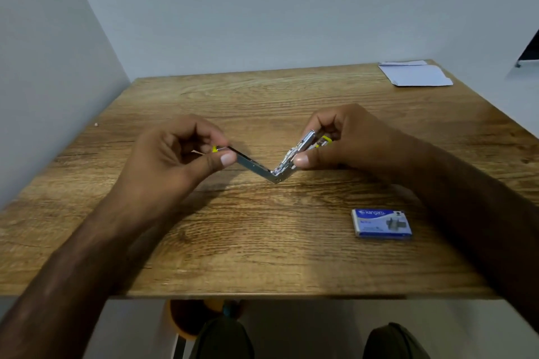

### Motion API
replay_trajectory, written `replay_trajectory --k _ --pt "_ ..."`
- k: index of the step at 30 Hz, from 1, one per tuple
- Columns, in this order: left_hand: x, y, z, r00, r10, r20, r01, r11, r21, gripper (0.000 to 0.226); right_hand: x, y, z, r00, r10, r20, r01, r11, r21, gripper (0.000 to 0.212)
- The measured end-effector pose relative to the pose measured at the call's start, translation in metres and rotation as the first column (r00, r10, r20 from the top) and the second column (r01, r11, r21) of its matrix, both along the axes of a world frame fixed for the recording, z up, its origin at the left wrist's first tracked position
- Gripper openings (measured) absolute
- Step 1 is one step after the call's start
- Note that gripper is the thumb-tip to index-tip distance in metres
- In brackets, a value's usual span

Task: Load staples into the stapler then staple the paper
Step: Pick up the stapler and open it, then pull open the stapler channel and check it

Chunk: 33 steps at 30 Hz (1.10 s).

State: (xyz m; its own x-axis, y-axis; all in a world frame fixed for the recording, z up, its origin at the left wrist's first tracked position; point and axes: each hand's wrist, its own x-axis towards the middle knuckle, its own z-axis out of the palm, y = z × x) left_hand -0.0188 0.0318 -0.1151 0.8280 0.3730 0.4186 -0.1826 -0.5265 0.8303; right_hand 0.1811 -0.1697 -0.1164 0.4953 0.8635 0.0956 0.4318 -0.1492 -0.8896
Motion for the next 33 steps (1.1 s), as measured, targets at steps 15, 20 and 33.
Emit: replay_trajectory --k 15,20,33 --pt "-0.018 0.015 -0.015 0.974 0.069 -0.215 0.004 0.947 0.321 0.031 0.012 -0.009 0.004 0.97 0.125 0.207 -0.087 0.98 -0.18 0.02" --pt "-0.016 0.016 -0.011 0.963 0.076 -0.257 0.03 0.923 0.383 0.029 0.013 -0.008 0.004 0.97 0.12 0.211 -0.085 0.982 -0.17 0.018" --pt "0.058 -0.039 0.004 0.943 -0.178 -0.281 0.314 0.758 0.572 0.033 0.008 -0.009 0.006 0.981 0.097 0.169 -0.071 0.985 -0.157 0.015"
